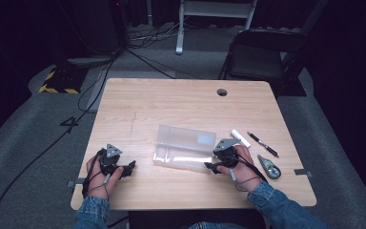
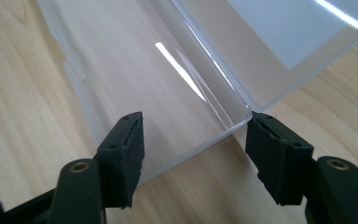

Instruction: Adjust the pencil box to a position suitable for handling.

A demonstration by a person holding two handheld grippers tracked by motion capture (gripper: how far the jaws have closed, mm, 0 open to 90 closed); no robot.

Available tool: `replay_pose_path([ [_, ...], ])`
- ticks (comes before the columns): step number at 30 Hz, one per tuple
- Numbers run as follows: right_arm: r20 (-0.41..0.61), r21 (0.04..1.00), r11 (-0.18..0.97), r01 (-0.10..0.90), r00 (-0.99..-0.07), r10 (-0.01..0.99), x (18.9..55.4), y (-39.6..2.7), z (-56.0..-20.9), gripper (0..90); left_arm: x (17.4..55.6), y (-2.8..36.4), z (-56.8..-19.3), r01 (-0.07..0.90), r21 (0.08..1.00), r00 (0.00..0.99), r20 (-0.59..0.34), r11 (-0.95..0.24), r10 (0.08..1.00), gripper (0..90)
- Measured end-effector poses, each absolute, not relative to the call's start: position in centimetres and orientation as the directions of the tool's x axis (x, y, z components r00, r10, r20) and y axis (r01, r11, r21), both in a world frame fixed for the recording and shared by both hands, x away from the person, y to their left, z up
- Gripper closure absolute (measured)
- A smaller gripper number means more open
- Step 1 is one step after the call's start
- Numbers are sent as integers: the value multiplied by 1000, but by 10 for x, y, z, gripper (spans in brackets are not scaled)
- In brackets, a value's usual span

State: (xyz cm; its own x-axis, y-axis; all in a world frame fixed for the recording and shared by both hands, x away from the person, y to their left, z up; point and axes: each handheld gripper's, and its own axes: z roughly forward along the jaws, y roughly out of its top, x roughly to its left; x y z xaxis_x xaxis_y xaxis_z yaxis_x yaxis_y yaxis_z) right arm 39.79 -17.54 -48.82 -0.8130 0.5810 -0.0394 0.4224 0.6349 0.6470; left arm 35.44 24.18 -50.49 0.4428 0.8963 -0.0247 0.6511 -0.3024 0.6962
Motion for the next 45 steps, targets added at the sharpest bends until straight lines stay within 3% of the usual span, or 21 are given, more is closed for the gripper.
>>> replay_pose_path([
  [20, -20, 626, 633, 455, -802, 597, 345, -214, -486, 370, 361, 223, -505, 634, 698, 488, -25, -334, 872, 174],
  [45, -4, 723, 512, 464, -738, 674, 356, -246, -441, 355, 364, 216, -505, 629, 697, 504, -29, -344, 863, 168],
])
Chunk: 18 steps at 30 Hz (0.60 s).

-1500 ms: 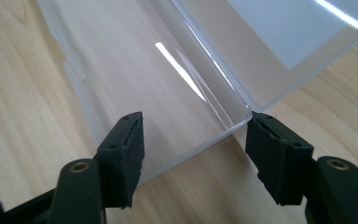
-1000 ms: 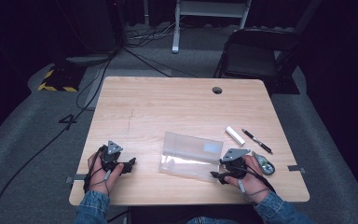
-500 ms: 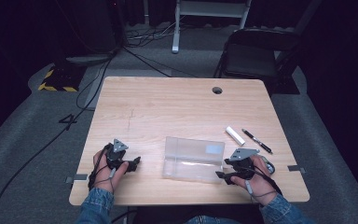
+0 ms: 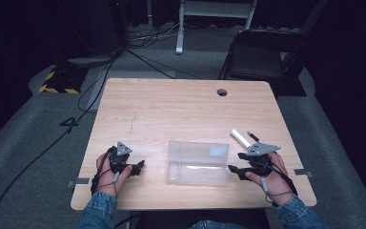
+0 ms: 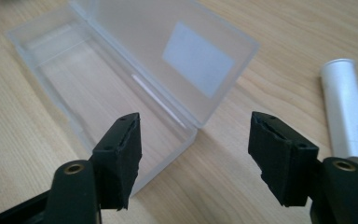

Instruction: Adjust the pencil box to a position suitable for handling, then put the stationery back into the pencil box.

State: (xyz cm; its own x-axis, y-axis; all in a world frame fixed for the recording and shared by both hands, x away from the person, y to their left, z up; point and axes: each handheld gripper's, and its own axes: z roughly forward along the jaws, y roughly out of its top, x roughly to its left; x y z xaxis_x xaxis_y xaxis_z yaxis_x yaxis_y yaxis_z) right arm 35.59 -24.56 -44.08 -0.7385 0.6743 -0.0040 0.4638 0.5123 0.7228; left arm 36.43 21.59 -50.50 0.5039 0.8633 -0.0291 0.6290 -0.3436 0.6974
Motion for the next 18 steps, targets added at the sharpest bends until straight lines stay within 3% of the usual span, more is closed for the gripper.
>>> replay_pose_path([
  [7, -9, 745, 477, 466, -709, 705, 367, -257, -430, 355, 364, 216, -505, 628, 696, 506, -25, -348, 862, 169],
  [13, 8, 750, 453, 482, -691, 722, 381, -268, -423, 295, 364, 216, -505, 629, 697, 504, -29, -344, 863, 169],
  [18, -4, 748, 445, 492, -667, 745, 391, -273, -420, 368, 364, 216, -505, 629, 697, 504, -29, -344, 863, 168],
])
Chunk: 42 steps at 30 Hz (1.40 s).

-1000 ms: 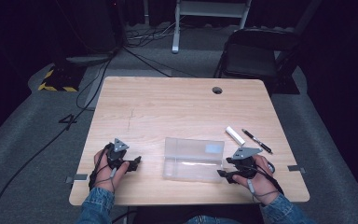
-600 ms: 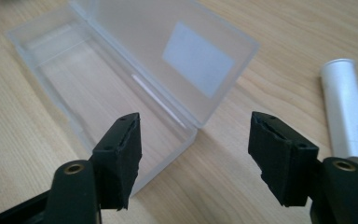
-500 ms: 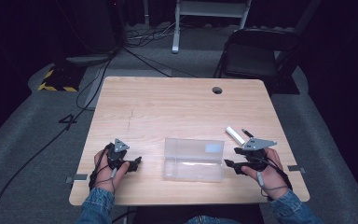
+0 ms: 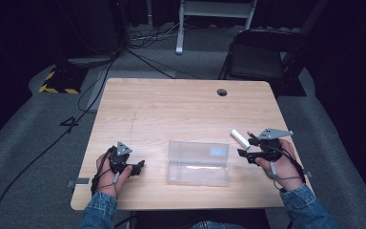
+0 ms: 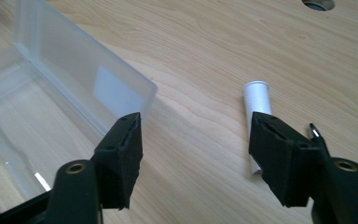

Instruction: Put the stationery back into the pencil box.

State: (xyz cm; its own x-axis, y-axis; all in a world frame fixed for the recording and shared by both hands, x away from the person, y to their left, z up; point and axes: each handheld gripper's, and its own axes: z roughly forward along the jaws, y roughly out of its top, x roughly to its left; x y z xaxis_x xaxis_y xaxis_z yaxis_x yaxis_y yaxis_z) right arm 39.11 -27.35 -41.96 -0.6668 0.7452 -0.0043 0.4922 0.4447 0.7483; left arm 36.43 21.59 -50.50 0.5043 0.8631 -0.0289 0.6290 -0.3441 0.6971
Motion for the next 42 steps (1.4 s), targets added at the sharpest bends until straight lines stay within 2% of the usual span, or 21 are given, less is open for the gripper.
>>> replay_pose_path([
  [12, 5, 724, 413, 553, -602, 798, 429, -297, -419, 512, 365, 215, -505, 628, 697, 500, -22, -345, 866, 167],
  [25, 10, 691, 376, 617, -528, 849, 459, -324, -437, 571, 365, 215, -505, 628, 699, 500, -25, -342, 866, 168],
  [42, 14, 620, 394, 679, -511, 859, 483, -334, -469, 670, 366, 216, -505, 628, 696, 506, -25, -348, 862, 167],
])
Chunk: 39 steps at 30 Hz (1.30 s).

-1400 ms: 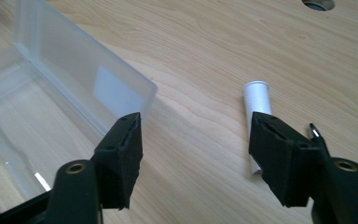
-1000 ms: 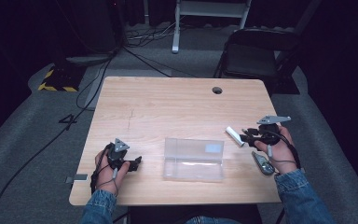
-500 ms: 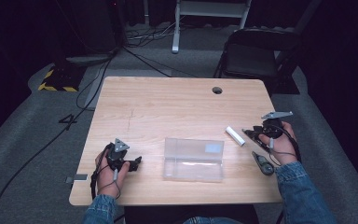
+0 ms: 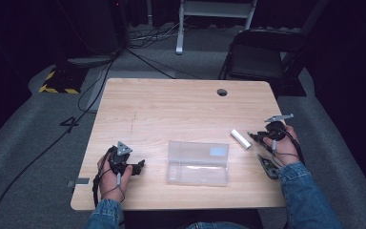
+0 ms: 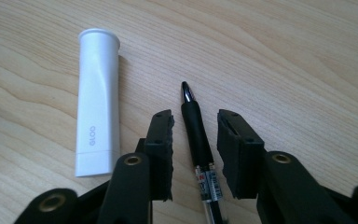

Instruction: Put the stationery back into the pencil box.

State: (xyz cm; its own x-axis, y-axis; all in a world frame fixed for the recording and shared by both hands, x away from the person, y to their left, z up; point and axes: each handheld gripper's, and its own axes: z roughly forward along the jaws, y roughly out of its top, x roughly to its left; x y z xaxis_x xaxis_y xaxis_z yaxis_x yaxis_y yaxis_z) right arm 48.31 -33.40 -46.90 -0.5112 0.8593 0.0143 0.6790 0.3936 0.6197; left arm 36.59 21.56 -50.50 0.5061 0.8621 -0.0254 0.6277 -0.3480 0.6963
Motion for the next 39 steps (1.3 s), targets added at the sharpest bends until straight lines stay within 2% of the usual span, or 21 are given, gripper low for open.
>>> replay_pose_path([
  [9, 21, 599, 408, 689, -522, 852, 489, -333, -477, 721, 369, 215, -505, 628, 695, 503, -18, -351, 864, 167],
  [17, 15, 598, 414, 686, -527, 850, 490, -337, -481, 803, 369, 215, -505, 629, 695, 503, -21, -349, 864, 167],
  [27, 2, 591, 434, 680, -539, 842, 490, -337, -479, 810, 369, 215, -505, 627, 695, 504, -19, -351, 863, 172],
  [39, -22, 663, 424, 617, -550, 835, 479, -335, -452, 811, 369, 215, -505, 627, 696, 504, -19, -351, 864, 172],
])
